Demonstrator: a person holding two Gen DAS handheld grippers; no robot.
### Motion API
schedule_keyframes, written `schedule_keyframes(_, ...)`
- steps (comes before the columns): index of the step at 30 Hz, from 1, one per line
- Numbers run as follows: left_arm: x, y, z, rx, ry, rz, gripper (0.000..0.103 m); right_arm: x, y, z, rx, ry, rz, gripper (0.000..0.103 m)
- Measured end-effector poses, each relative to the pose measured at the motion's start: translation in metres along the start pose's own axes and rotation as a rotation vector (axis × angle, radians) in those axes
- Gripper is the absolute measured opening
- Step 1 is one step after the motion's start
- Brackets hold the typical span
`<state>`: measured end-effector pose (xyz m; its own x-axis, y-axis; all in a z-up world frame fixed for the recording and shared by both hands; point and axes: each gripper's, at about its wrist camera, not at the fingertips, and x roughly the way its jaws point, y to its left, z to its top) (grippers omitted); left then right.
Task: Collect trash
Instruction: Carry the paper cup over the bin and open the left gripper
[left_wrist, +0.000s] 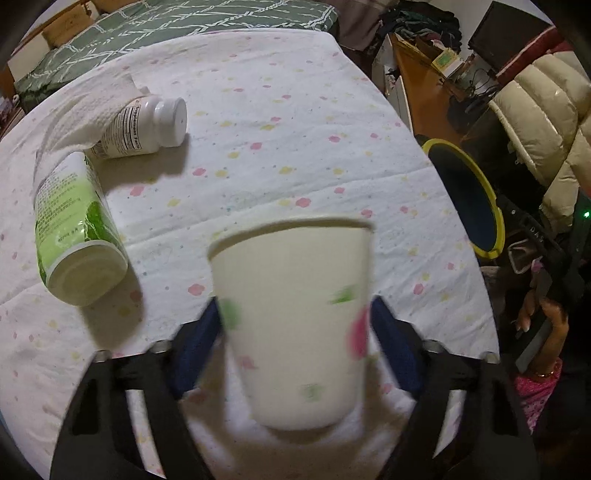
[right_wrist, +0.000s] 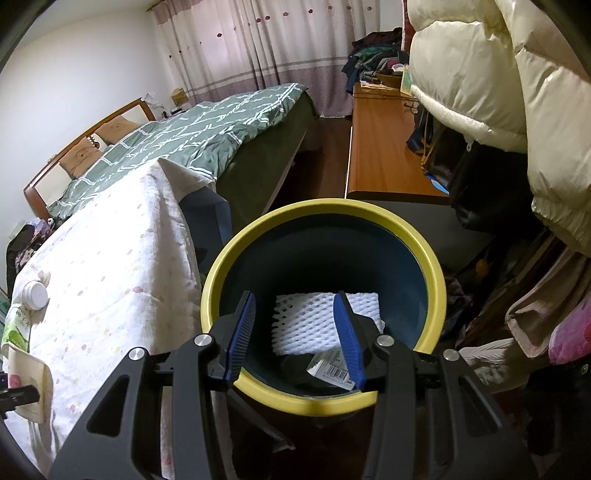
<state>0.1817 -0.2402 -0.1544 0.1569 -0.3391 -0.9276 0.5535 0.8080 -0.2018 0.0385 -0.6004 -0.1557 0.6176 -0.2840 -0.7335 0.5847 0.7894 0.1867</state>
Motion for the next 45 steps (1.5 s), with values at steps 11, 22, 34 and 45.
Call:
schedule_keyframes(11,-0.035,-0.032,0.0,0.123,-0.14,-0.015,0.063,-0.014,-0.005,-0.007,0.007,-0.015,0.013,0.042)
schedule_keyframes(22,-0.043,-0.13,0.043,0.31,-0.201,-0.093,0.063,-0.065,-0.033,-0.024,0.028,-0.091,-0.019,0.047)
schedule_keyframes(34,0.016,-0.252,0.108,0.416,-0.176,-0.209,0.064,-0.084,-0.072,-0.04,0.066,-0.108,-0.053,0.049)
schedule_keyframes(45,0.08,-0.296,0.138,0.406,-0.172,-0.173,0.087,-0.082,-0.096,-0.049,0.117,-0.09,-0.072,0.051)
